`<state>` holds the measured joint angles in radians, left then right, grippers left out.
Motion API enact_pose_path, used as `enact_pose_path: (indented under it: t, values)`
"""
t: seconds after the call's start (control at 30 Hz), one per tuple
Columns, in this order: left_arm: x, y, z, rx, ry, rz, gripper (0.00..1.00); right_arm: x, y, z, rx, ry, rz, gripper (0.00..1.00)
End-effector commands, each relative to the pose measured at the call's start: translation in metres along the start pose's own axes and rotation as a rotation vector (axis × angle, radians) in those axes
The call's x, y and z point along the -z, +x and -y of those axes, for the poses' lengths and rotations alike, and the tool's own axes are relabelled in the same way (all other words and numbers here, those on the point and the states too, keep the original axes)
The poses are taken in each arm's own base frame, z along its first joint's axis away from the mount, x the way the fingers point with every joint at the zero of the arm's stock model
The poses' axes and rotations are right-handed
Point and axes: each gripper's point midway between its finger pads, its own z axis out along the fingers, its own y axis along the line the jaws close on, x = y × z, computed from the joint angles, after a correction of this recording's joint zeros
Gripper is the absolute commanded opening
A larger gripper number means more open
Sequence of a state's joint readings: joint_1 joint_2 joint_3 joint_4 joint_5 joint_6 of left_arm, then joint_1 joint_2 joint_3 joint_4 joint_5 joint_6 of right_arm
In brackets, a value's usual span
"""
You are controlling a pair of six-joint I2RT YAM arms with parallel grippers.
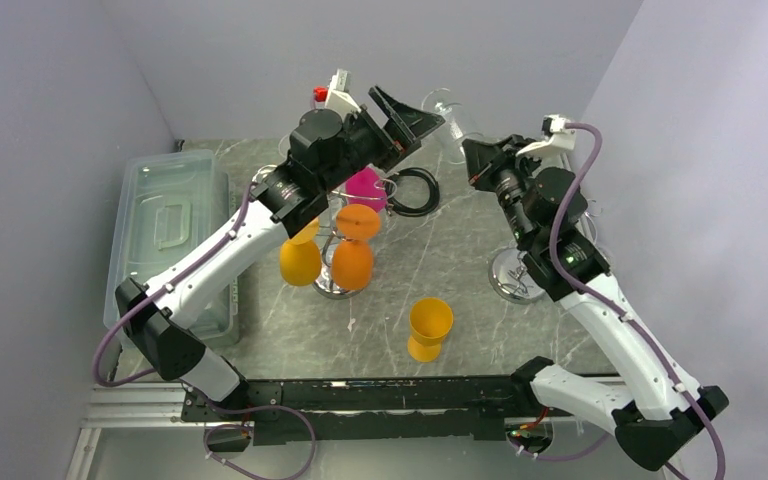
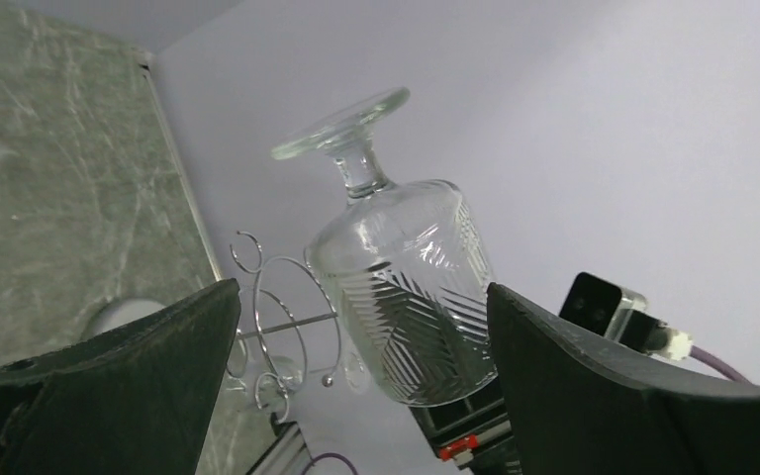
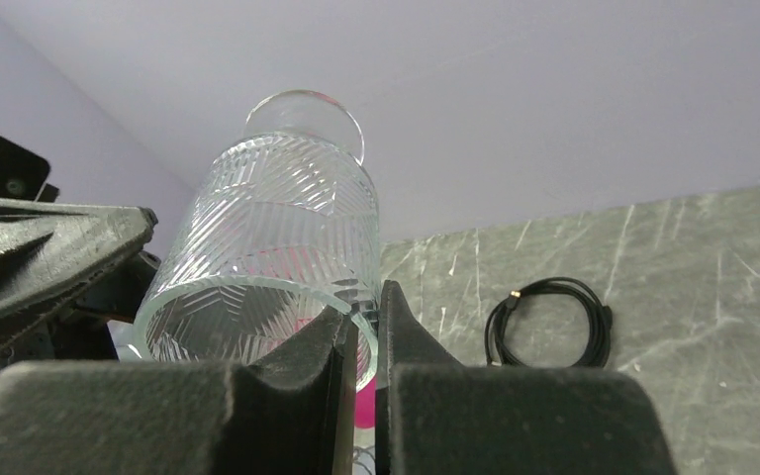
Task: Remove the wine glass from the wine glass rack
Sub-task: Place the wine glass at the center of the board.
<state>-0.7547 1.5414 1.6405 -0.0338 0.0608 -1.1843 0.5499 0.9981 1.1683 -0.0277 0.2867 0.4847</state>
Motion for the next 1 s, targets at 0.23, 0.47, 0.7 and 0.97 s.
enact_pose_path:
  t: [0.23,0.47,0.7,0.97]
  values:
    - [0.04,-0.024,0.033,-0.597,-0.038,0.065,0.99,0.03,-0.039,0.015,0.006,0.192,-0.064,0.0]
    - [0.089,-0.034,0.04,-0.879,-0.073,0.085,0.99,0.039,-0.005,0.031,0.091,0.283,-0.283,0.0]
    - [0.138,-0.045,0.023,-1.038,-0.158,0.067,0.99,0.039,0.048,0.044,0.166,0.327,-0.531,0.0]
    - [0.181,-0.066,-0.018,-1.093,-0.368,0.092,0.99,0.036,0.12,0.057,0.208,0.342,-0.814,0.0]
